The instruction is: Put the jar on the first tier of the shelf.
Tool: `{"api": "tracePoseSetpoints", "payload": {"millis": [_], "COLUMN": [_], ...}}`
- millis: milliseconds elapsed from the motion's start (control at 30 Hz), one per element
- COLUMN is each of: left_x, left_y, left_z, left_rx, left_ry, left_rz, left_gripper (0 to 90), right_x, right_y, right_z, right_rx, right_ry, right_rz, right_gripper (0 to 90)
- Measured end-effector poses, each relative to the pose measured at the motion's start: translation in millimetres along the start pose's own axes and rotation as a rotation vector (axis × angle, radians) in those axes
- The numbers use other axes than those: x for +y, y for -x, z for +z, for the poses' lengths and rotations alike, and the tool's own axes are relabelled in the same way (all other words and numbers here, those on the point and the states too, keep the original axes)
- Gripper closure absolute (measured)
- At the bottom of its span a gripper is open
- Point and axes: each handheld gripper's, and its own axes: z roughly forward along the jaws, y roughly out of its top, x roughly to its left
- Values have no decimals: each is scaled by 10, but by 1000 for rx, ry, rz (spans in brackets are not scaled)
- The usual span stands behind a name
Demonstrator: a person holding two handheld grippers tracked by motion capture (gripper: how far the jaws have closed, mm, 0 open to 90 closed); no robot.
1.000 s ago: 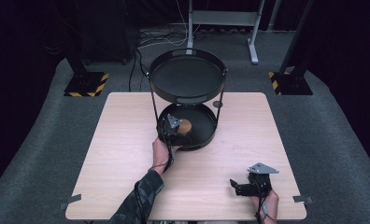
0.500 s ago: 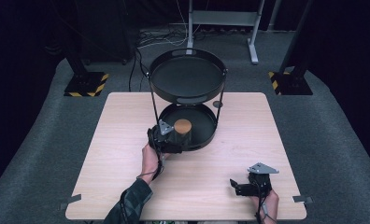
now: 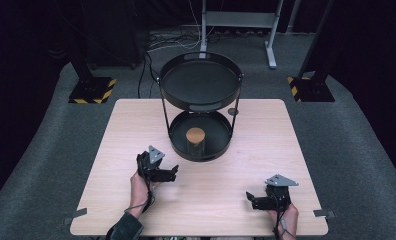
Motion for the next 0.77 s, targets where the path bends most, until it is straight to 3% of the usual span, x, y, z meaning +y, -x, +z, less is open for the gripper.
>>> {"api": "tracePoseSetpoints", "payload": {"millis": [200,367,533,767], "left_x": [-388,-556,-680,-686], "left_y": [-180,-238,-283,-315], "left_z": [-175,-269,-274,-260], "left_rx": [36,60,76,72], "left_ry": [-49,-70,-101,-125], "left_rz": [-64,-96,-119,-133], "left_gripper": [12,11,10,3], "right_x": [-1,0,-1,0], "right_y": [-5,-6,-6,-10], "right_z": [0,1,0,2], "right_rx": [-3,-4,-7,-7], "right_ry": [-1,-2,0,-5], "right_rz": [0,0,0,-2], "right_gripper": [15,15,15,13]}}
